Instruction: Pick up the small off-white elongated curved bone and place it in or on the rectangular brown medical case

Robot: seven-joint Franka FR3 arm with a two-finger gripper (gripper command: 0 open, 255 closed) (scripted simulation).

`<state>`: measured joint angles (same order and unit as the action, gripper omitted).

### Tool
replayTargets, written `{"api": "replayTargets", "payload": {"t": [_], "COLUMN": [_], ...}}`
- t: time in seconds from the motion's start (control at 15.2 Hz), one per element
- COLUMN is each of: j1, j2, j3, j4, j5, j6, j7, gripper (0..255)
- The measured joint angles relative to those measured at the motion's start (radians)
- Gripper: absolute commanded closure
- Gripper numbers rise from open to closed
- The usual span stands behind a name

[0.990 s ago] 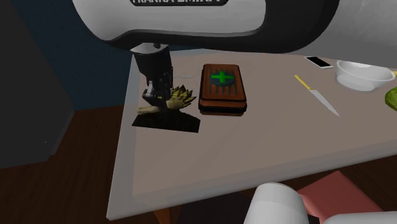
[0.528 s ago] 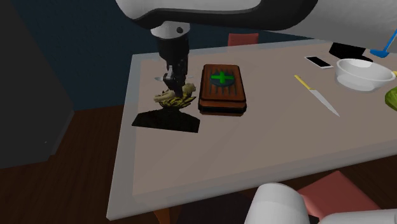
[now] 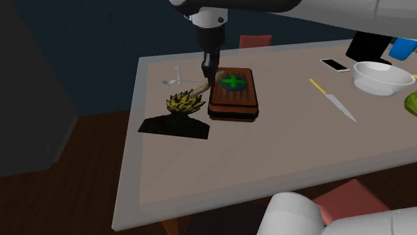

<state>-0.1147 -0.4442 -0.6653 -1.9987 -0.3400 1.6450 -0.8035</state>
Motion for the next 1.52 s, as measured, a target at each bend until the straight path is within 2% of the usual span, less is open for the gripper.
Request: {"api": "replayTargets", "payload": {"t": [0.26,0.53,0.73,0.86,0.99,1.52], "j1": [0.005,0.02,0.016,-0.031,-0.059,-0.054], "j2": [0.092,0.222,0.375,0.505,0.554,0.551], "j3": [-0.117,-0.248,-0.366,-0.432,-0.44,-0.438], "j4": [0.084,0.194,0.295,0.374,0.391,0.283], "j5": [0.025,0.098,0.218,0.331,0.381,0.38], "j6": [0.027,0.044,0.055,0.047,0.057,0.163], "j7": [-0.123,-0.263,-0.405,-0.522,-0.57,-0.571], "gripper": [255,255,255,255,255,255]}}
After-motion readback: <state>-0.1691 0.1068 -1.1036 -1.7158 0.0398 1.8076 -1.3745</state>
